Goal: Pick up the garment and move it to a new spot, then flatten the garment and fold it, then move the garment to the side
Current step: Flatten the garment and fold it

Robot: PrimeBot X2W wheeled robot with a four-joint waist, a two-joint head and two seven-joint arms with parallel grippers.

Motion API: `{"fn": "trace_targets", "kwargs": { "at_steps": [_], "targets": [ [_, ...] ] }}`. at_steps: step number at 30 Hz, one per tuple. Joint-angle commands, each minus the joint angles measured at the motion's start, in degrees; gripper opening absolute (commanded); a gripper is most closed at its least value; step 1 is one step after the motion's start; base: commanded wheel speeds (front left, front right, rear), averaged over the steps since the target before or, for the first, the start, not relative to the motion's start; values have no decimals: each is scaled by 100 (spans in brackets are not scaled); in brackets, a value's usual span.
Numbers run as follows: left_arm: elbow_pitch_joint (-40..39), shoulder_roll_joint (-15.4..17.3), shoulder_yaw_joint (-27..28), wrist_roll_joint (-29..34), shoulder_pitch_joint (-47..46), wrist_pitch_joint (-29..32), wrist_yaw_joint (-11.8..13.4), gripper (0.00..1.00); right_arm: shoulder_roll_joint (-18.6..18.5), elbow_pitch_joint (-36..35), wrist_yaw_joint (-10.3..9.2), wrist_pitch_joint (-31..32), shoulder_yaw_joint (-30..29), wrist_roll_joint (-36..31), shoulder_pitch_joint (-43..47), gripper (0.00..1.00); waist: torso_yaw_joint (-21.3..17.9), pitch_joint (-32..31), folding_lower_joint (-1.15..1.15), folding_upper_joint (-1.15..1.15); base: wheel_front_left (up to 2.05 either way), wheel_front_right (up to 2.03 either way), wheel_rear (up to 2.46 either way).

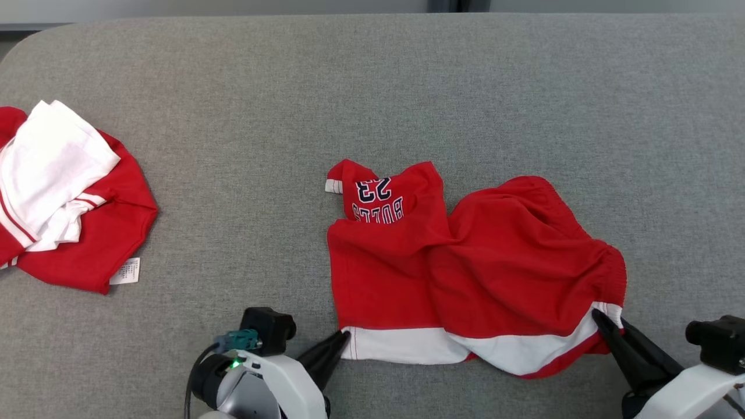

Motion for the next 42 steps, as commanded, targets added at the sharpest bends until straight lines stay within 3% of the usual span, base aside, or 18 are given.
{"fn": "trace_targets", "kwargs": {
  "at_steps": [1,16,23,31,42],
  "targets": [
    [-89,55,91,30,-119,-88,41,0,-51,-101,12,-84,-50,107,53,0,-11,-26,0,0,0,0,0],
    [-1759,492,771,157,-478,-431,277,0,-55,-1257,12,-763,-400,1343,-169,0,-53,-537,0,0,0,0,0],
    [-2034,631,1156,457,-1372,-522,431,0,279,-1164,13,-1048,-543,1210,-1214,0,-111,-798,0,0,0,0,0],
    [-1935,590,1409,744,-2437,-640,605,0,405,-854,13,-981,-382,815,-2433,0,-92,-1090,0,0,0,0,0],
    [-1809,510,1402,751,-2766,-690,668,0,409,-524,13,-904,-180,858,-2859,0,-30,-1244,0,0,0,0,0]
  ]
}}
